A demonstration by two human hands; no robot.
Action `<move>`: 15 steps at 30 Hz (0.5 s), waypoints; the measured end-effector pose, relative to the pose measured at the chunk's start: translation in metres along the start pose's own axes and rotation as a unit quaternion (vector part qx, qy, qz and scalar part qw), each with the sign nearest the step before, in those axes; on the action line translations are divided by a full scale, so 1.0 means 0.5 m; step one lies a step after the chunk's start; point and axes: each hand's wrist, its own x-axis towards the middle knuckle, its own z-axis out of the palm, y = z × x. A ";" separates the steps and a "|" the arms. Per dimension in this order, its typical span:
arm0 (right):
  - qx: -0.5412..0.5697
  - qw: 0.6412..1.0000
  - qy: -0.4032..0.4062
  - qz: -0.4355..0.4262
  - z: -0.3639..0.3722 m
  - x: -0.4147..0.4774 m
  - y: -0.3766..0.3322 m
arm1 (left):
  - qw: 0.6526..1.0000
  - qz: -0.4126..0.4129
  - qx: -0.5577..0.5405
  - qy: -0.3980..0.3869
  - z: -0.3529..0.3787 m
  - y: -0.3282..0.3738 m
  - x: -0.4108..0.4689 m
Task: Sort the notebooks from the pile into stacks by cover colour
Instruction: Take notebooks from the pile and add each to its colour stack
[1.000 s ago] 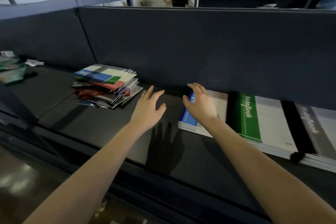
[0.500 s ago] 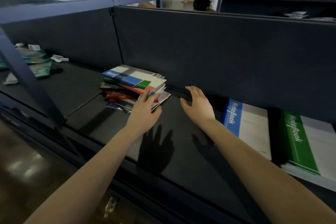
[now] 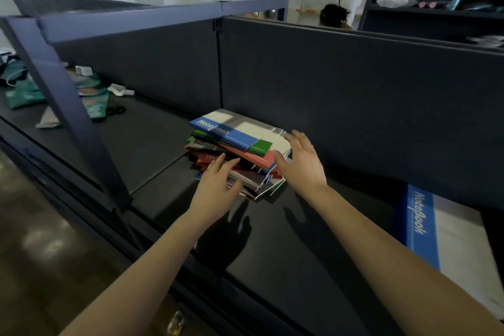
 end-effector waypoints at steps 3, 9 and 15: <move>-0.017 1.000 -0.010 0.005 0.016 0.038 -0.014 | 1.000 0.005 -0.015 -0.002 -0.006 -0.020 0.024; -0.059 0.993 -0.091 0.044 0.064 0.074 -0.016 | 0.999 0.030 -0.031 0.004 -0.009 -0.038 0.071; -0.107 0.986 -0.117 0.045 0.074 0.081 -0.008 | 0.998 0.036 -0.048 -0.011 0.022 -0.032 0.090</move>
